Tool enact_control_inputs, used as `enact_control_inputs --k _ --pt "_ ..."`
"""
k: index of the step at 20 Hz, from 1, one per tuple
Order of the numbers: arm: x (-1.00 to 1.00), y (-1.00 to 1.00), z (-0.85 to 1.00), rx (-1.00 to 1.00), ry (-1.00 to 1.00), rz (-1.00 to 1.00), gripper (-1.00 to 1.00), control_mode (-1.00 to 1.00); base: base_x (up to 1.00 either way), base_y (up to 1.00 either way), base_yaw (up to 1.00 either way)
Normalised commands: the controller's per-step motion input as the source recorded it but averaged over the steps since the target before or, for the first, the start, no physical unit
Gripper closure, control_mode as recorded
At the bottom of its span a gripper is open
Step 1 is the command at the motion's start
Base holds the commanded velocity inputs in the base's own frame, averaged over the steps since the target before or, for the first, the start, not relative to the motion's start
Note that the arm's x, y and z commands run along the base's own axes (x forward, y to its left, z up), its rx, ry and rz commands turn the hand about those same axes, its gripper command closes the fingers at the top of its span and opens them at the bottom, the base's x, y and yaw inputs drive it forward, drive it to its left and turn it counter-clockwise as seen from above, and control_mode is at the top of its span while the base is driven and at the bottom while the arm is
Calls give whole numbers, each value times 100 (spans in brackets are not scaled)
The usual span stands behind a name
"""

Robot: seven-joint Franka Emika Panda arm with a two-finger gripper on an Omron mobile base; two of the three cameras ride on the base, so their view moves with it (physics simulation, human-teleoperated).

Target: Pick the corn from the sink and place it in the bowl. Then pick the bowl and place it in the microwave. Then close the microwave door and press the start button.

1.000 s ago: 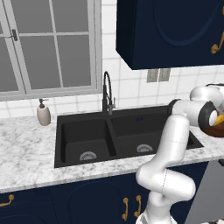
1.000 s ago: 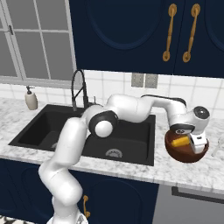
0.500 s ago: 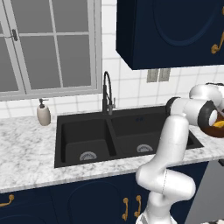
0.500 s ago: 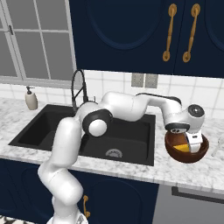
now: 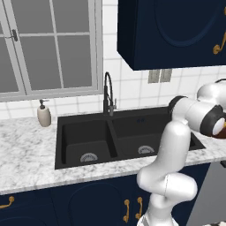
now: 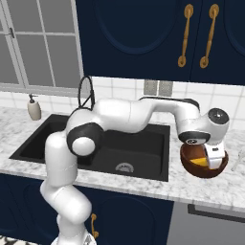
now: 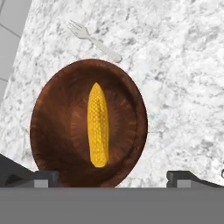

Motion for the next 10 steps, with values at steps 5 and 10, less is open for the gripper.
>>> enact_control_inputs --k 5,10 --pt "-28 1 -18 6 3 -5 -100 -100 0 0 0" --pt "0 -4 -24 8 0 0 -100 -100 0 0 0"
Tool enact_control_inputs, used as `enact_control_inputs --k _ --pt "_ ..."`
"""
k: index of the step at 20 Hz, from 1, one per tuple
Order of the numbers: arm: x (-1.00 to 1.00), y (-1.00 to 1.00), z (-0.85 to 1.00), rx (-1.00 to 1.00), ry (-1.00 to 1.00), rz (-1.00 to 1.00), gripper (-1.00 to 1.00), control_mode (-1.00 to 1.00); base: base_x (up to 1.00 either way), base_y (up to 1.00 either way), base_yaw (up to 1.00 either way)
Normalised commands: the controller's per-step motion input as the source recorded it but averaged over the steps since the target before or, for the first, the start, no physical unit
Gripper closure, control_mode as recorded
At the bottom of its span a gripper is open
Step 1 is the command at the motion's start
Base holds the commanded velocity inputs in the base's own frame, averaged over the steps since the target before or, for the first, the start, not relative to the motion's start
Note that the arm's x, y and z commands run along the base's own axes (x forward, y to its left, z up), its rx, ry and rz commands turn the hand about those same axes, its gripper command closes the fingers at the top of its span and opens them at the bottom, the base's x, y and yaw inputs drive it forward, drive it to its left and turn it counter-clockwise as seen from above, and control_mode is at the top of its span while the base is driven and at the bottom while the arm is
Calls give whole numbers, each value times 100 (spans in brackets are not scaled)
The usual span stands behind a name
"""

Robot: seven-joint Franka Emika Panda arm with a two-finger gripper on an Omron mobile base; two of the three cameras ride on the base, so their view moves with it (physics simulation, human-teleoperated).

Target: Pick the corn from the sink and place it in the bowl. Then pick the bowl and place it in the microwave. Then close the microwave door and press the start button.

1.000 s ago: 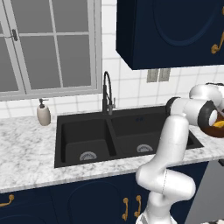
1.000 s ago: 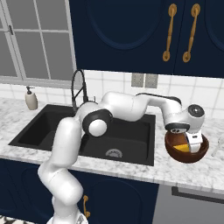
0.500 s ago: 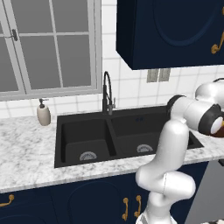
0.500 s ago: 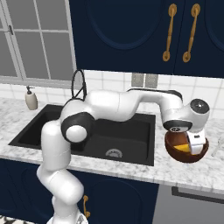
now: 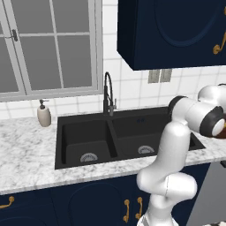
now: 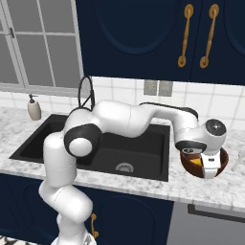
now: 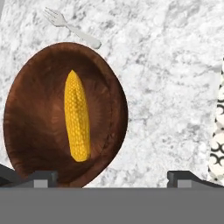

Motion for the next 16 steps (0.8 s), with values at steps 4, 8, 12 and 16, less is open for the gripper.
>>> enact_control_inputs --k 4,8,12,16 --pt "3 -33 0 16 6 0 -100 -100 0 0 0" --pt "0 -49 -3 22 1 0 -100 -100 0 0 0" --pt "6 -26 -17 17 2 0 -100 -100 0 0 0" --pt "31 -4 -35 10 0 -1 -100 -100 0 0 0"
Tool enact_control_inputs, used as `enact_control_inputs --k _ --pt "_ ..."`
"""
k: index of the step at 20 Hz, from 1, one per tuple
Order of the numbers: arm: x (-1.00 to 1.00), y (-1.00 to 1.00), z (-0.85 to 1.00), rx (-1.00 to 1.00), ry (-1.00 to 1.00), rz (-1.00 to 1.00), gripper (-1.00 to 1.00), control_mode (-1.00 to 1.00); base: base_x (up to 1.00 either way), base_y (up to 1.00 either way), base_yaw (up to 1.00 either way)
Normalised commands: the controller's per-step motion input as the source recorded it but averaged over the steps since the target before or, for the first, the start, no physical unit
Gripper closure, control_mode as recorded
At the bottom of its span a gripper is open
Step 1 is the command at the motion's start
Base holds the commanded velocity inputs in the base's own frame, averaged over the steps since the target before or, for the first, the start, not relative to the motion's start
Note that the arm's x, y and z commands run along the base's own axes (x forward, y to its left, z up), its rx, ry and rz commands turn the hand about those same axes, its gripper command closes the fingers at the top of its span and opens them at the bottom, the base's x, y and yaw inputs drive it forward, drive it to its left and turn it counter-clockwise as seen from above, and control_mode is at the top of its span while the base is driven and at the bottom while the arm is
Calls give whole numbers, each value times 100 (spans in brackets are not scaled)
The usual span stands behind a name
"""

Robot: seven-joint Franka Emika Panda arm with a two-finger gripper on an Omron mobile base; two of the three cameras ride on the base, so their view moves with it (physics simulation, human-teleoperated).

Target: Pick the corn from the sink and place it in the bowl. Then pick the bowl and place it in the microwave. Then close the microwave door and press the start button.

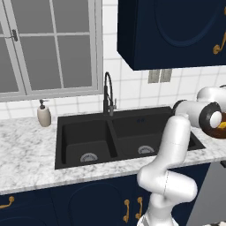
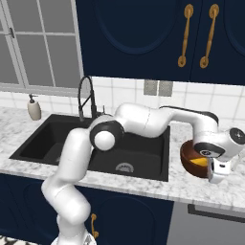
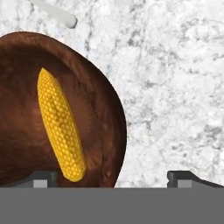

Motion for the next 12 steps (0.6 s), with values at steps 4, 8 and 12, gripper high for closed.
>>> enact_control_inputs --k 4,8,12 --pt "43 0 -34 3 0 -4 -100 -100 0 0 0" --pt "9 0 -34 0 -2 -4 -100 -100 0 0 0" --pt "0 0 -54 0 -2 -2 -100 -100 0 0 0"
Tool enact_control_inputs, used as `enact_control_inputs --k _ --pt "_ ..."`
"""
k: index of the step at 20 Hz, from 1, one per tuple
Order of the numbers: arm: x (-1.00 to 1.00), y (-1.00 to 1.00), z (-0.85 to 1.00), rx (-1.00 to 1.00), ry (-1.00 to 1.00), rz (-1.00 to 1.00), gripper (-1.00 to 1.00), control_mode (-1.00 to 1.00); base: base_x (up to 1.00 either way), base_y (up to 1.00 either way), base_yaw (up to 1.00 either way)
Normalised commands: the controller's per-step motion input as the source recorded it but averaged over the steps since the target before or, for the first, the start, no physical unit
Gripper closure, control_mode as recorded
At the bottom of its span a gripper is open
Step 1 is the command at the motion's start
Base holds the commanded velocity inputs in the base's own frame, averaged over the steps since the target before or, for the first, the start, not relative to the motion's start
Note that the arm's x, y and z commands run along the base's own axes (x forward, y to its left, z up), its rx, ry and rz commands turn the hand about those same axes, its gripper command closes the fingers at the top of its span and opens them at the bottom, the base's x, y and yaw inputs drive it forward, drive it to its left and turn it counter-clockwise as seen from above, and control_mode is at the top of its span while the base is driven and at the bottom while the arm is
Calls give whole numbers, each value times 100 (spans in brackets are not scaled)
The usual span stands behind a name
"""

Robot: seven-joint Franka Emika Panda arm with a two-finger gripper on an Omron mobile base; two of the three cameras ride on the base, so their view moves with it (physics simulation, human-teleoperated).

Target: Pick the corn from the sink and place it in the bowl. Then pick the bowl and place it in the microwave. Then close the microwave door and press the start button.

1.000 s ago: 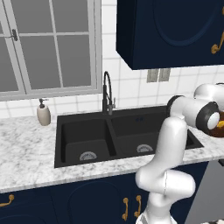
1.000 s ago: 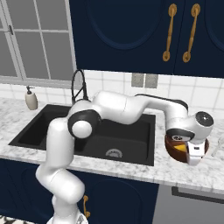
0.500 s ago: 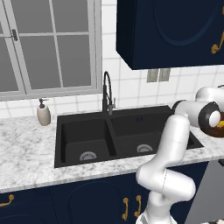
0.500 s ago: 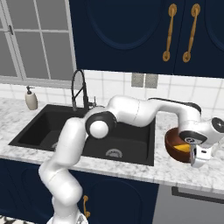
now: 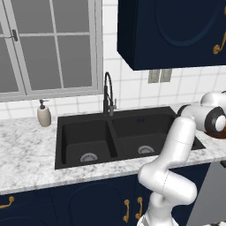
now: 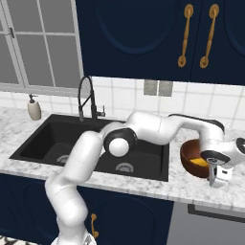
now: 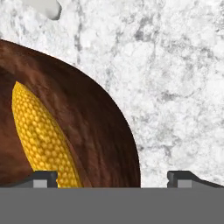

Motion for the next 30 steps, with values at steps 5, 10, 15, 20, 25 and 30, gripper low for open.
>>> enact_control_inputs --k 5,10,15,20,25,30 --pt "5 51 -27 0 0 -3 100 -100 0 0 0" --pt "0 33 16 0 -7 0 100 -100 0 0 0" --pt "-29 45 52 0 -18 0 100 -100 0 0 0" --pt "-58 47 70 0 -17 9 100 -100 0 0 0" --pt "-36 53 42 0 -2 18 100 -100 0 0 0" --pt "-10 56 35 0 0 21 100 -100 0 0 0"
